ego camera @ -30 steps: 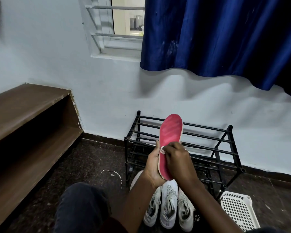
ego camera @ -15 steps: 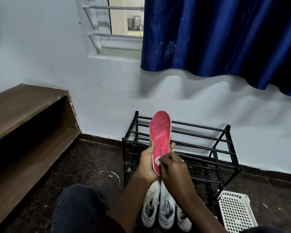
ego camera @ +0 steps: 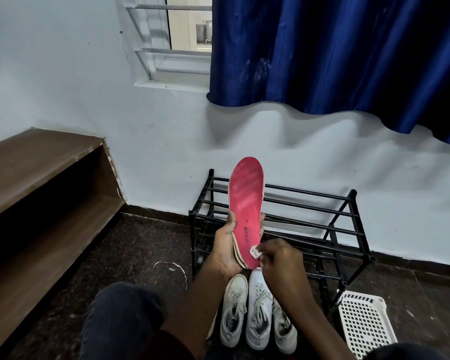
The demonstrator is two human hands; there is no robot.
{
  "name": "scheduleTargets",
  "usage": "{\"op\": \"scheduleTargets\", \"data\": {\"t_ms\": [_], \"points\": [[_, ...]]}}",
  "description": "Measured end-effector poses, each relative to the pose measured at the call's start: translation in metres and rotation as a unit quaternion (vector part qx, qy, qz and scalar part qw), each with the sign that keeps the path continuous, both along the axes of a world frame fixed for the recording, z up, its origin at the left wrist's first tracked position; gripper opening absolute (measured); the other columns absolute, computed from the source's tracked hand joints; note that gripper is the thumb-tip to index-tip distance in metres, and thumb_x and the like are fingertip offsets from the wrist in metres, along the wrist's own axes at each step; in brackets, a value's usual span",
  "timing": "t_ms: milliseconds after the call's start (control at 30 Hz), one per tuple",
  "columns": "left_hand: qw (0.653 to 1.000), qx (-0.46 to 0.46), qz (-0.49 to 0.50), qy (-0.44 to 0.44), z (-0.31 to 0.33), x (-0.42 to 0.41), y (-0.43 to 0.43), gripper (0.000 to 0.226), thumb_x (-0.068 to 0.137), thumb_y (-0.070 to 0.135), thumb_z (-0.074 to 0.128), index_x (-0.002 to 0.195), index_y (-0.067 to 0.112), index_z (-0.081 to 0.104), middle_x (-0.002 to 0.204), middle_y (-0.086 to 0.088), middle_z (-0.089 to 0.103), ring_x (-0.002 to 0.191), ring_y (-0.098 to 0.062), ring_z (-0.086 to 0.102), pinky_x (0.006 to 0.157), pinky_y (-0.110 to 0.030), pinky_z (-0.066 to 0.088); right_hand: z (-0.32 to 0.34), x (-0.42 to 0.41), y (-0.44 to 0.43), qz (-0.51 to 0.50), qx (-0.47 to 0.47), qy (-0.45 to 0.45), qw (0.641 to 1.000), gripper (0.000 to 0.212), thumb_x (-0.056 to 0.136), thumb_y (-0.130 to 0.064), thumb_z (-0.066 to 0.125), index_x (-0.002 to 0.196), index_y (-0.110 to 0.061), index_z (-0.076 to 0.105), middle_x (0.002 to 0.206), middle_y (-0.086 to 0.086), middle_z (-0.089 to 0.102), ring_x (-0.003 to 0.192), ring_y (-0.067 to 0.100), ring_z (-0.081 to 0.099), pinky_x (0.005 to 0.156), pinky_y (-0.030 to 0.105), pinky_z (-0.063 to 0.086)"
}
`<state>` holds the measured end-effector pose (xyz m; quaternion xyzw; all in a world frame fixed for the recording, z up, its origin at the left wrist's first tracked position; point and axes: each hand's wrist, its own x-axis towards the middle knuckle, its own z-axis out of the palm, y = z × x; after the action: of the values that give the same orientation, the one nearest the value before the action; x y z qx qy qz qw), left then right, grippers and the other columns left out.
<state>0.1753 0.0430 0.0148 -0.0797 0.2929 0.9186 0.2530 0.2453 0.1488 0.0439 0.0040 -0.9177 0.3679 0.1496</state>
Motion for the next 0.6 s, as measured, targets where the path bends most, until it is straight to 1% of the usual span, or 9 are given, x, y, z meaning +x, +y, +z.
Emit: {"op": "scheduleTargets", "data": {"t_ms": [100,167,200,267,333,400,467,500,600], "points": [[1.000,-0.013,0.005,0.002,0.000,-0.001,0.000,0.063,0.094,0.052,0.036,0.092,0.004,0.076,0.107,-0.015,0.067,0.090,-0.023,0.063,0.084,-0.032,0.051,0.007,0.006,0.007,0.035,-0.016,-0.077,0.996,0.022,0.076,0.006,0.062,0.085,-0.009,0.076,0.080,0.001,0.068,0.065,0.007,0.058,0.059,0.005,0.037],[1.000,-0.022,-0.010,-0.002,0.000,0.001,0.001,0.064,0.093,0.053,0.035,0.090,0.005,0.077,0.104,-0.014,0.068,0.085,-0.023,0.063,0.079,-0.035,0.050,0.020,0.004,0.011,0.028,-0.078,-0.071,0.994,0.015,0.079,0.000,0.065,0.083,-0.010,0.076,0.071,-0.003,0.064,0.057,0.003,0.053,0.055,0.010,0.038],[1.000,-0.020,-0.014,-0.002,-0.001,0.002,0.001,0.064,0.092,0.053,0.036,0.091,0.004,0.076,0.101,-0.014,0.069,0.082,-0.024,0.065,0.077,-0.036,0.051,0.027,0.000,0.013,0.010,-0.095,-0.040,0.995,0.014,0.080,0.000,0.065,0.084,-0.009,0.075,0.071,-0.003,0.063,0.058,0.005,0.053,0.056,0.013,0.039],[1.000,-0.015,-0.010,-0.001,-0.002,0.005,0.002,0.058,0.090,0.051,0.040,0.094,0.005,0.074,0.092,-0.014,0.070,0.077,-0.024,0.067,0.078,-0.035,0.050,0.036,-0.010,0.014,-0.019,-0.075,0.032,0.997,0.017,0.081,0.003,0.063,0.088,-0.008,0.074,0.081,0.001,0.065,0.067,0.009,0.057,0.064,0.014,0.042],[1.000,-0.013,-0.004,0.001,0.000,0.010,0.004,0.052,0.092,0.049,0.041,0.101,0.006,0.068,0.087,-0.014,0.069,0.076,-0.024,0.067,0.077,-0.034,0.051,0.038,-0.023,0.011,-0.016,-0.037,0.070,0.997,0.021,0.080,0.006,0.063,0.093,-0.007,0.073,0.091,0.005,0.065,0.075,0.011,0.058,0.073,0.011,0.040],[1.000,-0.003,-0.007,0.004,0.004,0.014,0.007,0.053,0.092,0.049,0.039,0.110,0.006,0.064,0.096,-0.015,0.069,0.085,-0.027,0.068,0.083,-0.038,0.050,0.032,-0.032,0.004,-0.003,0.012,0.079,0.997,0.022,0.080,0.007,0.061,0.095,-0.004,0.072,0.095,0.010,0.065,0.078,0.015,0.060,0.076,0.005,0.035],[1.000,0.012,-0.017,0.001,0.008,0.015,0.008,0.056,0.092,0.050,0.038,0.117,0.005,0.061,0.104,-0.017,0.068,0.094,-0.030,0.066,0.090,-0.042,0.047,0.024,-0.034,-0.003,0.004,0.052,0.079,0.995,0.022,0.079,0.007,0.060,0.096,-0.001,0.071,0.096,0.015,0.065,0.082,0.026,0.063,0.077,0.014,0.040],[1.000,0.015,-0.018,-0.005,0.008,0.015,0.007,0.058,0.092,0.051,0.037,0.116,0.004,0.061,0.103,-0.017,0.068,0.093,-0.030,0.067,0.089,-0.042,0.047,0.020,-0.032,-0.006,0.003,0.059,0.076,0.995,0.022,0.079,0.007,0.060,0.095,0.000,0.071,0.095,0.016,0.065,0.083,0.028,0.064,0.076,0.019,0.042],[1.000,0.003,-0.020,-0.014,0.003,0.010,0.000,0.066,0.093,0.055,0.033,0.103,0.000,0.069,0.097,-0.016,0.069,0.085,-0.028,0.069,0.081,-0.037,0.053,0.009,-0.018,-0.011,0.017,0.050,0.047,0.998,0.026,0.073,0.012,0.059,0.090,-0.002,0.073,0.091,0.013,0.066,0.081,0.027,0.064,0.073,0.020,0.044]]}}
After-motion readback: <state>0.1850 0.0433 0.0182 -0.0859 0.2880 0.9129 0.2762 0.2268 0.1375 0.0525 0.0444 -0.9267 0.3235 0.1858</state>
